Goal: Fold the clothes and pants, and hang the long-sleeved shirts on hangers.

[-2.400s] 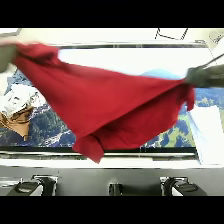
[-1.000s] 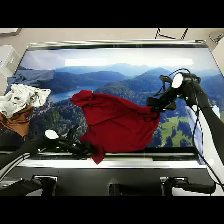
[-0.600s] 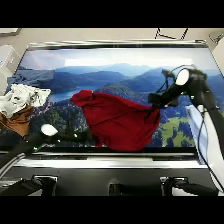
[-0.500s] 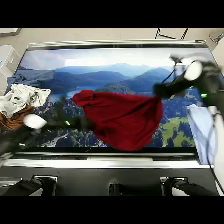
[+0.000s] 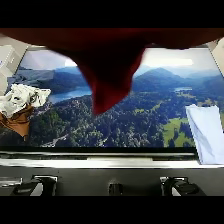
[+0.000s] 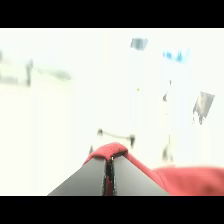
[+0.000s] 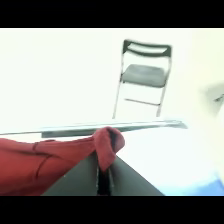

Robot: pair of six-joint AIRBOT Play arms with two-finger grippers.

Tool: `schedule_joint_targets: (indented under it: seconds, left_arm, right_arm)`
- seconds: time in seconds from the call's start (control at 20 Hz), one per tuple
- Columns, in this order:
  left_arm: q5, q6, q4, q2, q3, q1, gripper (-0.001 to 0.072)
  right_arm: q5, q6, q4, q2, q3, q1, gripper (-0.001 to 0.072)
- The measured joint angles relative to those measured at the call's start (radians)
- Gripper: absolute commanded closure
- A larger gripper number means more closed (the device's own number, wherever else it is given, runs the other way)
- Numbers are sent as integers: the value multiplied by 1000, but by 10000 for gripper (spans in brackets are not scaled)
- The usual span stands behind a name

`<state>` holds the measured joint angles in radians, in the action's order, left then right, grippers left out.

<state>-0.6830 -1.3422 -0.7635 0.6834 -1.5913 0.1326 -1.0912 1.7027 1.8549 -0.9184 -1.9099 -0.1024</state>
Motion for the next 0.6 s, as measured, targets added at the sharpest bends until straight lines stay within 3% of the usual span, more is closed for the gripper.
schedule_joint_targets:
  seconds: [0.25, 0.6]
  left_arm:
    - [-24, -45, -18, -19, -57, 58, 682]
    - [-328, -92, -99, 80, 50, 70, 682]
  right_arm:
    - [-174, 8, 45, 55, -19, 0, 672]
    - [-171, 16, 72, -105, -23, 0, 671]
